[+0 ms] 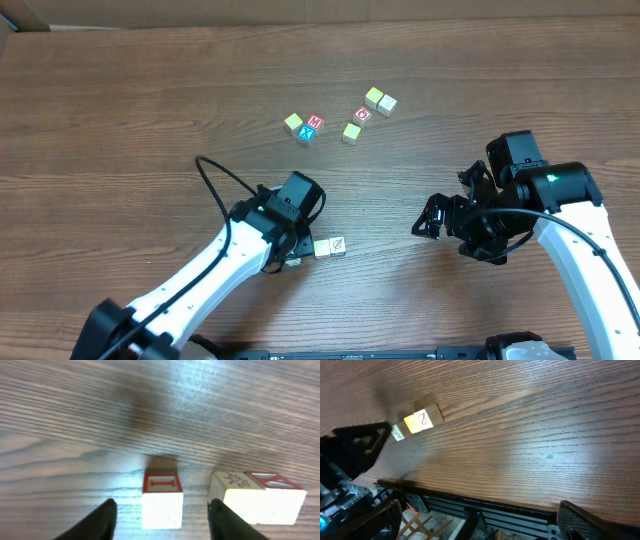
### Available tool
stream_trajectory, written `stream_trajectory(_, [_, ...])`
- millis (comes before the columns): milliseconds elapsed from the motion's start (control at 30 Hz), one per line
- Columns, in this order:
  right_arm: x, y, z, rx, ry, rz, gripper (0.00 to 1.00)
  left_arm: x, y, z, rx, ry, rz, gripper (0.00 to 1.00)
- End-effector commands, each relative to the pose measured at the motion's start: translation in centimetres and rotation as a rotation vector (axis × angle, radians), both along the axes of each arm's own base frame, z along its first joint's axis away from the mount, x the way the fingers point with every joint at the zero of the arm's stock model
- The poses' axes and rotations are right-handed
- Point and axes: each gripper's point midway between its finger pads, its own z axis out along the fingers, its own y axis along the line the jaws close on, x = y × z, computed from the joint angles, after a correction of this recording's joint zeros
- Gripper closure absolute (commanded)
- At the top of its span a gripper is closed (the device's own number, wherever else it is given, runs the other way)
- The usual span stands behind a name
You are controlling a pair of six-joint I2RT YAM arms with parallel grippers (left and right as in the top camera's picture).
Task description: Flip 5 blocks
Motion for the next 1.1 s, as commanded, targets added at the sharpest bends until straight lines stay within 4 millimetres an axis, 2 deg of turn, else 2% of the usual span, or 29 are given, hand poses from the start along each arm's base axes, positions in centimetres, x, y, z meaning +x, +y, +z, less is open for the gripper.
stream_trajectory(0, [0.6,-0.1,0.7,-0.002,-0.036,0.005,0.0,1.5,1.1,3.7,0.047,-0.107,-0.011,0.7])
stream_trajectory(67, [0.6,-0.1,0.7,-0.002,-0.036,0.005,0.0,0.7,2.4,4.0,0.105,-0.089,-0.003,0.96])
stream_trajectory(233, [0.8,0.0,0.7,-0.001,-0.045,0.005,0.0,-2.2,4.2,2.6,0.169,0.023,0.002,0.96])
stream_trajectory(533, [0.9,0.0,0.7,0.0,-0.063,0.028,0.0,-4.7,3.6,-1.8,0.082,0.105,-0.004,0.96])
stream_trajectory(767, [0.9,0.0,0.7,0.0,-0.064,0.028,0.0,-4.6,2.4,-3.4,0.022,0.113,0.011,0.96])
stream_trajectory(1067, [0.9,0.0,0.7,0.0,-0.063,0.028,0.0,-3.9,1.9,-5.8,0.041,0.145,0.015,0.96])
